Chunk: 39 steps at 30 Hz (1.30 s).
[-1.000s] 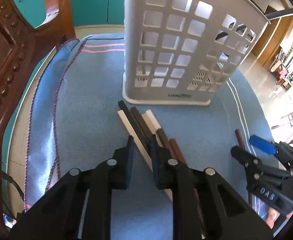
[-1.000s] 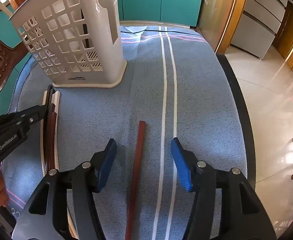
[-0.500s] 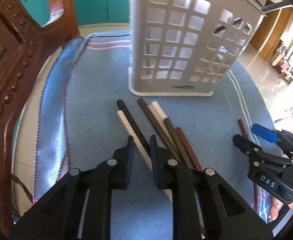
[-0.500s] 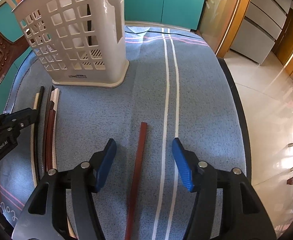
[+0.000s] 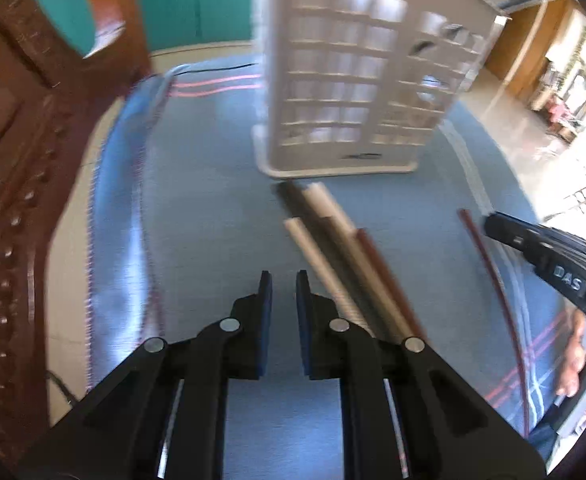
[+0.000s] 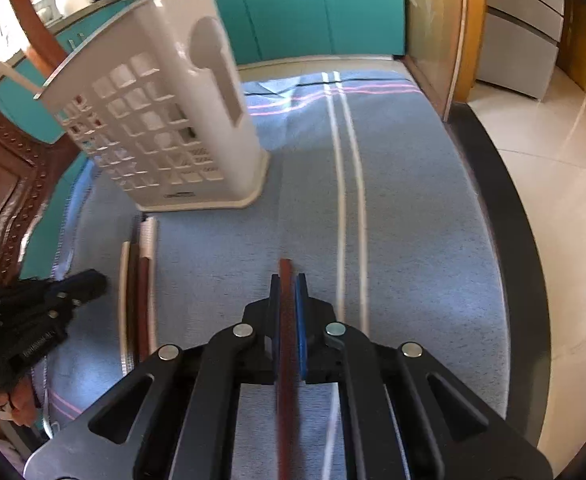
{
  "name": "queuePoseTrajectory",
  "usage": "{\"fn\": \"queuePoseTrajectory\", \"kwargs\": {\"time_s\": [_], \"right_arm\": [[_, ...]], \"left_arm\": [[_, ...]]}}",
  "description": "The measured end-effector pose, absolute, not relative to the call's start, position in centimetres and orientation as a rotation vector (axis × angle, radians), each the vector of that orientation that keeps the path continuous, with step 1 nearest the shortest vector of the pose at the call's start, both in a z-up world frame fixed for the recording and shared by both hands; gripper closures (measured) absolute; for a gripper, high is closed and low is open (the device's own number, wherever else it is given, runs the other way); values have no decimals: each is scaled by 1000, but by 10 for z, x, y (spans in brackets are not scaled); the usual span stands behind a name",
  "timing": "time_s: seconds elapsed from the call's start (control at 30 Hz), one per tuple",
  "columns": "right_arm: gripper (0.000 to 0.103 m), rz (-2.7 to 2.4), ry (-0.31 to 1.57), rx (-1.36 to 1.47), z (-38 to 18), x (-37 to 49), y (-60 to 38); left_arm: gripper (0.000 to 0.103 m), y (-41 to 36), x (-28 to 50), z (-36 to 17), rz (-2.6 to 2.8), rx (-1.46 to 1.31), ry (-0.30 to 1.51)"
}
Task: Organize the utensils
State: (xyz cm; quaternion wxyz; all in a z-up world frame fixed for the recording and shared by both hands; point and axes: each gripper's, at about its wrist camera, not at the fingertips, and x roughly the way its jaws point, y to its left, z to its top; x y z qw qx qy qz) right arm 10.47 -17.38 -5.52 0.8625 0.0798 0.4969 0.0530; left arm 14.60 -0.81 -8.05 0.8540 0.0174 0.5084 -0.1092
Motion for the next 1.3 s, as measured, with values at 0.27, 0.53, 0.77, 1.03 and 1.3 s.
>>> {"fn": "queuePoseTrajectory", "kwargs": {"time_s": [0.27, 0.53, 0.77, 1.03, 1.3], "right_arm": [[67, 97, 1038, 132, -54, 103, -172], [60, 78, 1072, 102, -65, 107, -166], [60, 73, 1074, 67, -69, 107, -159], [58, 72, 1076, 60, -69, 106, -158], [53, 69, 1074, 60, -68, 105, -158]], "left_arm": [[87, -13, 142, -76, -258, -61, 1061], [68, -48, 128, -81, -224, -21, 1039], [87, -62, 126, -79, -287, -18, 1043], [99, -32, 124, -77, -255, -15, 1069], [99, 4, 125, -65, -212, -8, 1028]]}}
